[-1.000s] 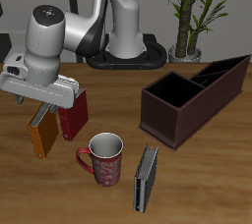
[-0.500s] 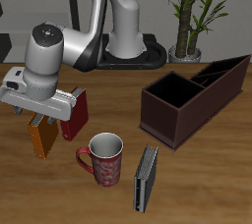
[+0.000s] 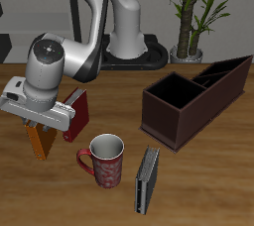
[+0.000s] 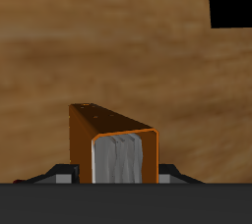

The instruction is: Place the orange book into the left desk caddy's right compartment

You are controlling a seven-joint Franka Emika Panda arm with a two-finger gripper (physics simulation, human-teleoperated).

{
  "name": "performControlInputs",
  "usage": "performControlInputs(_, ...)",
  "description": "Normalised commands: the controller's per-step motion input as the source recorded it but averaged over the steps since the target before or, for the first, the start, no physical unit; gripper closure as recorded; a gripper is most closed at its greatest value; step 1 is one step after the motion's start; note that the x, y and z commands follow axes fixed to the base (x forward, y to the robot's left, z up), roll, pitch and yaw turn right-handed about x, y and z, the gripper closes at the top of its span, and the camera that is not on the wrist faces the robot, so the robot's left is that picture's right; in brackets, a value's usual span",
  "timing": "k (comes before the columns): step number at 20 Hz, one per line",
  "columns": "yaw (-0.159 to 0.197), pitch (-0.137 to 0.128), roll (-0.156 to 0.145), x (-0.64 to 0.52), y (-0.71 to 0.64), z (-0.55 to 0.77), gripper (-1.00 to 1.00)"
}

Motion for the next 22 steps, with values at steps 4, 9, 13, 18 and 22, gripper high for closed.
performControlInputs(4, -0.003, -0.004, -0.003, -0.02, 0.01, -0.01, 1.0)
performControlInputs(9, -0.003, -0.021, -0.015, -0.05, -0.03, 0.21, 1.0)
performControlInputs(13, 0.001, -0.065, -0.007, -0.17, 0.04, 0.52, 1.0)
performControlInputs(18, 0.016, -0.051, -0.011, -0.19, 0.04, 0.51, 1.0)
performControlInputs(22, 0.015, -0.066, -0.006, -0.32, 0.04, 0.67, 1.0)
